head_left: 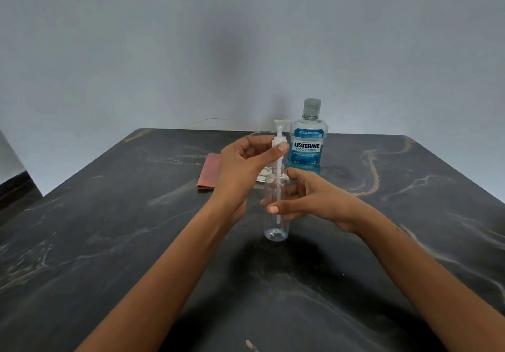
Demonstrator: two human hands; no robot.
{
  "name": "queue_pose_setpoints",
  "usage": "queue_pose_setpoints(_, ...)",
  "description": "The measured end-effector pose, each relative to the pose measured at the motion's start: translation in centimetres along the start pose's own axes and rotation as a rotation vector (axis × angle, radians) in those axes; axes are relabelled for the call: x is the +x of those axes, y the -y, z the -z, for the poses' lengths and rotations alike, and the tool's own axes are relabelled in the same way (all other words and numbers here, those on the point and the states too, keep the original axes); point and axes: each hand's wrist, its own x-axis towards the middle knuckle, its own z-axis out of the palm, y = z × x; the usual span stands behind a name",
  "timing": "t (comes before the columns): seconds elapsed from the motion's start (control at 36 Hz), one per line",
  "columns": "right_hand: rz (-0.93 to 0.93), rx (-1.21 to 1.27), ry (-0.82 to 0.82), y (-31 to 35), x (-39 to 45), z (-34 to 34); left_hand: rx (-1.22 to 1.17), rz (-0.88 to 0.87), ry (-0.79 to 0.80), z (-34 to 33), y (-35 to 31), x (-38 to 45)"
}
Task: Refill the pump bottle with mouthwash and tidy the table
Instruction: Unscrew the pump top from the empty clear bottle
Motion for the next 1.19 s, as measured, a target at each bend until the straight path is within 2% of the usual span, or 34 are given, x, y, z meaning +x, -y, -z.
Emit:
queue_pose_setpoints(0.14,-0.001,-0.044,-0.005,0.4,-0.3,0.2,0.004,-0.018,-0.1,-0.7,-2.0,1.5)
queue_pose_setpoints(0.44,-0.033,-0.134,-0.014,1.0,-0.6,0.8,-0.124,-0.067,-0.215,-1.2,-6.7,4.8)
queue_pose_setpoints(0.64,-0.035,-0.147,-0.022,1.2,-0.9,1.1,-0.109,-0.014,-0.232,-0.3,-6.0,4.4)
queue_pose_setpoints(0.78,-0.033,-0.129,-0.044,1.0,-0.9,1.3,-0.031,0.161,-0.166,1.8,-3.2,2.7)
queue_pose_setpoints(0.92,-0.036,-0.127,-0.048,0.7,-0.6,1.5,0.238,0.282,-0.125,3.9,-0.2,1.0)
queue_pose_setpoints(1.19,0.013,-0.13,-0.124,0.0,0.0,0.7,0.508,0.248,-0.035,6.0,2.3,-0.5)
